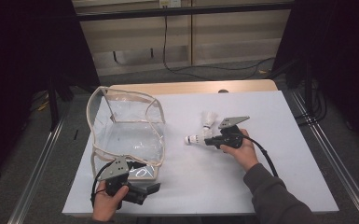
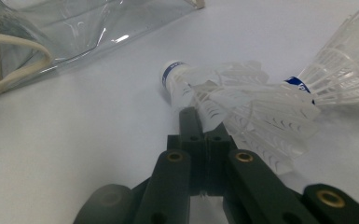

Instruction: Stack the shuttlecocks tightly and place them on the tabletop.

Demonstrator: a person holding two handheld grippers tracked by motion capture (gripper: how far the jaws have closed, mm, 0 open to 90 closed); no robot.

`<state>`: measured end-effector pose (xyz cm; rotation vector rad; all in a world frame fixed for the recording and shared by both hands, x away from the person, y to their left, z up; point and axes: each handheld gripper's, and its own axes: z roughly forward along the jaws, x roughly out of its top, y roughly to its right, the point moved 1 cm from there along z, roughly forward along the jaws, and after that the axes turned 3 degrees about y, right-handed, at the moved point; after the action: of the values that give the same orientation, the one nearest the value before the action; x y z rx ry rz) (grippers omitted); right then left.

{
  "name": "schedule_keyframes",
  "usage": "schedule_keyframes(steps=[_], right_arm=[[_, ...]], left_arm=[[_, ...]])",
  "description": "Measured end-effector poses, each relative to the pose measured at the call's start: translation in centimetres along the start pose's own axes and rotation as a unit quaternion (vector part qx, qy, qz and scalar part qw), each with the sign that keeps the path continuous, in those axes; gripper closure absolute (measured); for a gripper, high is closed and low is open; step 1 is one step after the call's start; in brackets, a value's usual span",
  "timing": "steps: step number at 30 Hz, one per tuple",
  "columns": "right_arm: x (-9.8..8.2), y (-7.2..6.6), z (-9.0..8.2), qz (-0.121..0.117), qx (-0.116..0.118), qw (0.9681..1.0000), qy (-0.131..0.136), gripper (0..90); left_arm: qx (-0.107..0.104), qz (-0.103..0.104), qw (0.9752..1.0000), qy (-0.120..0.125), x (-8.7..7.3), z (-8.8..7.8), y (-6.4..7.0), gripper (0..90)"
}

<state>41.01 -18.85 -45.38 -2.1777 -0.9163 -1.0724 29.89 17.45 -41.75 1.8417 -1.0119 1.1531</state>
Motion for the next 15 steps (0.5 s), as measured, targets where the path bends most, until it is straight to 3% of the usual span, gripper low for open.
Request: schedule_keyframes(steps=[15], right_arm=[[0.01,0.03,0.17,0.0,-0.002,1.0,-0.004,89.1]], left_arm=[[0.0,0.001,1.0,-0.001,0.01,0.0,-0.03,4.5]])
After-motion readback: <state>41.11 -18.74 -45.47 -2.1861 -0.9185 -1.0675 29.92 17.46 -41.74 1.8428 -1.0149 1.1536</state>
